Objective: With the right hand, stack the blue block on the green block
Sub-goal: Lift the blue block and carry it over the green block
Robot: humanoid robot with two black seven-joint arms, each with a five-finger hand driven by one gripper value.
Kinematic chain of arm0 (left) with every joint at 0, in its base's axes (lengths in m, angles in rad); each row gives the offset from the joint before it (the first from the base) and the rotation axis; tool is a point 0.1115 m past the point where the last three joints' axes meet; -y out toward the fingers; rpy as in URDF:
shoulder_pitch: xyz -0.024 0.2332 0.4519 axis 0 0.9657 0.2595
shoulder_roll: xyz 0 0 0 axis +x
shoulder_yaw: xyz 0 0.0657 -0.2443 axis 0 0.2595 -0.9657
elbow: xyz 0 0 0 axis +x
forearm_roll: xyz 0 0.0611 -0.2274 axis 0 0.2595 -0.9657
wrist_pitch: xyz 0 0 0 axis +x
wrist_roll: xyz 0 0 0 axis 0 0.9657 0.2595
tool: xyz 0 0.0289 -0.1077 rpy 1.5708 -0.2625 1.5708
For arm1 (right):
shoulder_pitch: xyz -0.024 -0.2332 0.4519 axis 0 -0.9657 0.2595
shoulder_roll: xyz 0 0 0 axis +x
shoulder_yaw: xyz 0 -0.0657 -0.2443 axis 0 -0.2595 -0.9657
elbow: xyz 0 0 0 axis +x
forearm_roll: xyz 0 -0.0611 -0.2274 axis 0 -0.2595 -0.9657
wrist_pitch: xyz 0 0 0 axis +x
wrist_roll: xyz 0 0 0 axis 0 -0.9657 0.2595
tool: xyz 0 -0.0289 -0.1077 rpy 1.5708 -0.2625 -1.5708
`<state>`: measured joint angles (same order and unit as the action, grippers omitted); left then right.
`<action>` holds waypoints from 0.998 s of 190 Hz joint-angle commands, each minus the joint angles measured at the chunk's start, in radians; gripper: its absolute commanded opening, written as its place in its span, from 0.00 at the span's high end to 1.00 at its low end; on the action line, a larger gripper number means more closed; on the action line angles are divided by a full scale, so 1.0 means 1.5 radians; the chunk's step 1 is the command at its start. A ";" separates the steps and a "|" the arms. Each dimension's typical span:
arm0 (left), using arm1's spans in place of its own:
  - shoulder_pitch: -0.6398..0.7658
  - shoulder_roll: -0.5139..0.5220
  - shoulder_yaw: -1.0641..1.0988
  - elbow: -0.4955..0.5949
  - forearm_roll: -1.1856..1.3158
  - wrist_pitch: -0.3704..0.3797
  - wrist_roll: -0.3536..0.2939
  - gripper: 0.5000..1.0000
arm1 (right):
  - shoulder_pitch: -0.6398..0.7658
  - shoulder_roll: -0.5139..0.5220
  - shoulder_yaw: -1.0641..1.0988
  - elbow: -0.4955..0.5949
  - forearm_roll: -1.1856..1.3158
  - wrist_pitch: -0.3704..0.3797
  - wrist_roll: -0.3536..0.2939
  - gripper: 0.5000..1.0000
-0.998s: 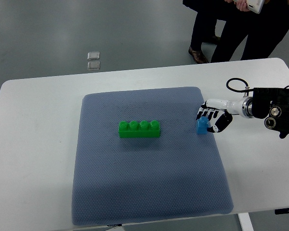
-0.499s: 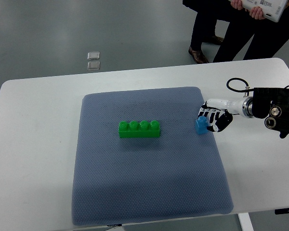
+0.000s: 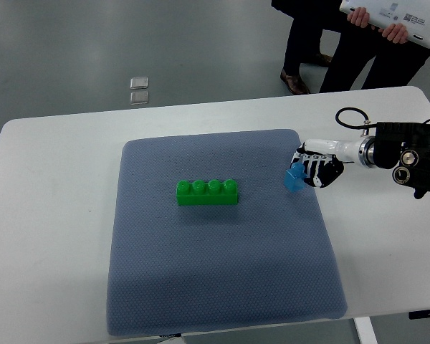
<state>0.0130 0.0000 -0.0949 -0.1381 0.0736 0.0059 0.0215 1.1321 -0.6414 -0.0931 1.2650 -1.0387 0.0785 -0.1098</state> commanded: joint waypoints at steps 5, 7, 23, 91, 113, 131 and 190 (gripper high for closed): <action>-0.001 0.000 0.000 0.000 0.000 0.000 0.000 0.00 | 0.013 0.005 0.003 0.001 0.001 0.000 0.003 0.99; 0.001 0.000 0.000 0.000 0.000 0.000 0.000 0.00 | 0.015 0.007 0.003 0.002 0.001 0.000 0.004 0.99; -0.001 0.000 0.000 0.000 0.000 0.000 0.000 0.00 | 0.040 0.015 0.005 0.002 0.001 0.001 0.009 1.00; 0.001 0.000 0.000 0.000 0.000 0.000 0.000 0.00 | 0.168 0.114 0.001 0.000 -0.014 0.003 0.120 1.00; 0.001 0.000 0.000 0.000 0.000 0.000 0.000 0.00 | 0.188 0.150 -0.002 -0.004 -0.024 0.002 0.189 1.00; 0.001 0.000 0.000 0.000 0.000 0.000 0.000 0.00 | 0.191 0.176 -0.003 -0.012 -0.043 0.001 0.228 1.00; -0.001 0.000 0.000 0.000 0.000 0.000 0.000 0.00 | 0.179 0.250 -0.004 -0.099 -0.113 -0.013 0.303 1.00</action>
<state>0.0128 0.0000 -0.0952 -0.1381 0.0736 0.0063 0.0215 1.4080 -0.2979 -0.1002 1.1744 -1.1574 0.0652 0.3106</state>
